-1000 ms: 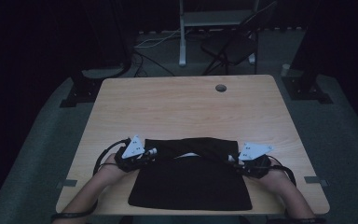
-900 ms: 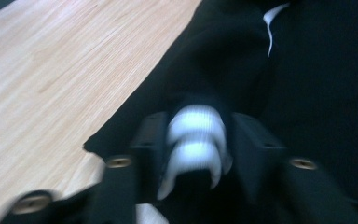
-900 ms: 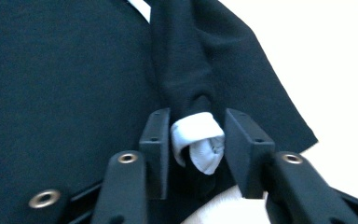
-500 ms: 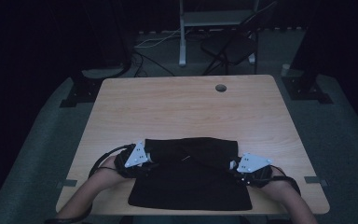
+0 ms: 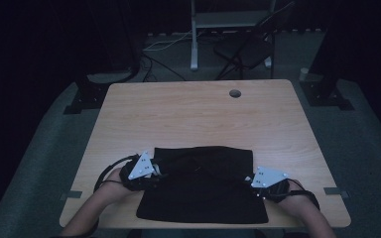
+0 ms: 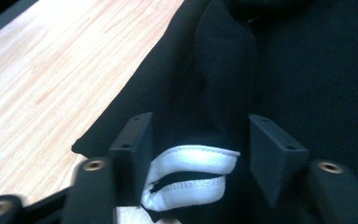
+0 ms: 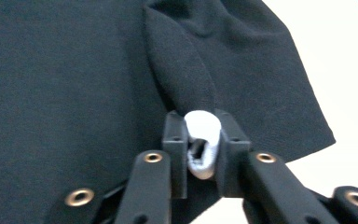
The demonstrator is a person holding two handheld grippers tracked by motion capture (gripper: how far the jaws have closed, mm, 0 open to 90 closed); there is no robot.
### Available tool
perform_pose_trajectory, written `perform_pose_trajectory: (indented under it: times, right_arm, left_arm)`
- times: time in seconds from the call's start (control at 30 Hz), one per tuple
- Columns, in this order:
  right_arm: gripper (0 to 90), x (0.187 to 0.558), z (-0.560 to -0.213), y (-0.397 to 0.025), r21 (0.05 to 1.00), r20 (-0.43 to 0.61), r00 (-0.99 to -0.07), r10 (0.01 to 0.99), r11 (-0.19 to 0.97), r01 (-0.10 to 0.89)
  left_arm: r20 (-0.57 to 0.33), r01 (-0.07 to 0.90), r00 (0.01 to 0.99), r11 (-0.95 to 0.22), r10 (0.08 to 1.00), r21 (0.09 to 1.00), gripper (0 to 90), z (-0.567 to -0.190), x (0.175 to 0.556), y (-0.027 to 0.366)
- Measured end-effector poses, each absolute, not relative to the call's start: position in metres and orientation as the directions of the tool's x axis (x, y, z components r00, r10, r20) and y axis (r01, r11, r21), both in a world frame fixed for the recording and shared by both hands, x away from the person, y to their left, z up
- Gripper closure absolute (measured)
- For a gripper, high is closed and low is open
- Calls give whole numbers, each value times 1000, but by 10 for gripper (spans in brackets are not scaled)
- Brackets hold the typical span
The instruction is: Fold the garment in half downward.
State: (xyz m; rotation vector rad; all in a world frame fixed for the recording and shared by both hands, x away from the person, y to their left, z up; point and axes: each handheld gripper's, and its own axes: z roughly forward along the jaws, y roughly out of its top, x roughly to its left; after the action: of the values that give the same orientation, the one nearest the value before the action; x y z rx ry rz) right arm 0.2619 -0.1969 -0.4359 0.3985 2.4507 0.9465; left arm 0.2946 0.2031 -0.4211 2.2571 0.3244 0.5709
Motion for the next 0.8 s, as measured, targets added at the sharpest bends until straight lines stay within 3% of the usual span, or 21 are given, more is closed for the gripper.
perform_pose_trajectory:
  times: [0.07,0.13,0.3,0.5,0.8]
  right_arm:
    - [817,262,-437,-197,690,-319,-849,422,718,98]
    - [821,263,-439,-198,698,-294,-853,431,706,117]
    - [827,271,-440,-204,719,-206,-847,490,663,208]
    - [829,283,-440,-206,733,-179,-837,516,638,236]
    - [829,322,-440,-217,772,-68,-806,589,542,331]
  left_arm:
    - [304,24,884,-682,356,731,712,-423,292,202]
    - [303,29,894,-718,330,695,803,-427,291,200]
    - [249,94,898,-710,363,697,812,-432,298,199]
    - [209,145,890,-686,406,713,812,-432,313,197]
    - [196,184,867,-660,458,728,816,-433,350,191]
